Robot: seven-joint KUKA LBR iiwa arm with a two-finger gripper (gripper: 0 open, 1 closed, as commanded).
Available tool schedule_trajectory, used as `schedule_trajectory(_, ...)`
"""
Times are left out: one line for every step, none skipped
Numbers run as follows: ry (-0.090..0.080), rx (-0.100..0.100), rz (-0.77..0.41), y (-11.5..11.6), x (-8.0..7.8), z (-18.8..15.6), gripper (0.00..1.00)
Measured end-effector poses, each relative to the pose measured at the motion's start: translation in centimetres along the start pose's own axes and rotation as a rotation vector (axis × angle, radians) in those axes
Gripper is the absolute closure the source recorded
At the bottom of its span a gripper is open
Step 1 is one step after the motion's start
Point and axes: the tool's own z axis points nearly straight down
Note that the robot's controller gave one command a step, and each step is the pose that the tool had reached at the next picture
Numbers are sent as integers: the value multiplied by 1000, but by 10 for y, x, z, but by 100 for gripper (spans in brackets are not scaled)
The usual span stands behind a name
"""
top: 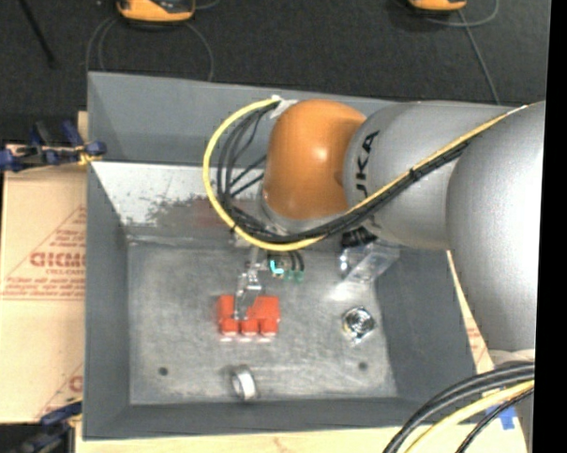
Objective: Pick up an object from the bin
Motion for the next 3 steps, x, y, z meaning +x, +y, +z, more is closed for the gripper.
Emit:
schedule_trajectory(-16,1,-232,-26,14,70,0)
schedule_trajectory(-23,-1,-229,-25,12,67,100)
schedule_trajectory(-17,5,-521,1,14,-148,100)
